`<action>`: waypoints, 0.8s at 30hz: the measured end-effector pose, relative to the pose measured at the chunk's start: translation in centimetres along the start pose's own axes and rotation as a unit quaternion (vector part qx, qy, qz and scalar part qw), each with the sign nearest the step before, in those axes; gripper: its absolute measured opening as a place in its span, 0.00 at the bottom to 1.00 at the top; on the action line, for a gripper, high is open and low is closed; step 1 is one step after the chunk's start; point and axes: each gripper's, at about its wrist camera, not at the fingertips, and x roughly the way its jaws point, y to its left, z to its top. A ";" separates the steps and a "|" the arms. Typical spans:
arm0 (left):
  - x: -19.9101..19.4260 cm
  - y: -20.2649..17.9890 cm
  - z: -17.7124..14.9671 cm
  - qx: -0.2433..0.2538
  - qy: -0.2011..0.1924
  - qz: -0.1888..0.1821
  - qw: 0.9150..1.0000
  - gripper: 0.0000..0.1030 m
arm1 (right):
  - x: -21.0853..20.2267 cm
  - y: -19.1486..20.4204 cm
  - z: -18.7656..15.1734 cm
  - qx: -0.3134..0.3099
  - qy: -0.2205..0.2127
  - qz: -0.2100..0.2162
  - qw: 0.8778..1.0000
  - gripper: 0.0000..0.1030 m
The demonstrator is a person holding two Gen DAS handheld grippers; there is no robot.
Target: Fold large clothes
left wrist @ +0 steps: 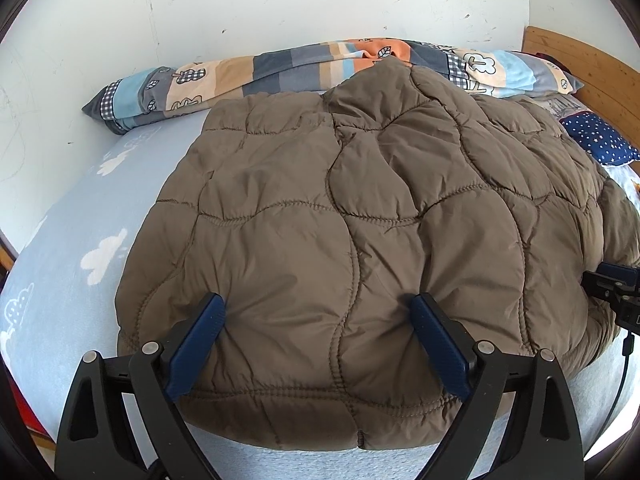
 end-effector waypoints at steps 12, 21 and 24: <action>-2.4 0.9 0.2 -0.020 -0.007 -0.018 1.000 0.94 | -3.7 -0.3 -0.2 0.035 -0.036 0.014 0.999 0.60; -13.3 -0.2 -2.6 -0.014 -0.071 -0.062 0.995 0.94 | -13.1 -0.4 -5.0 0.057 -0.142 -0.014 0.988 0.84; -15.4 -0.3 -4.5 -0.011 -0.063 -0.050 0.997 0.94 | -15.7 1.0 -7.6 0.050 -0.172 -0.024 0.984 0.92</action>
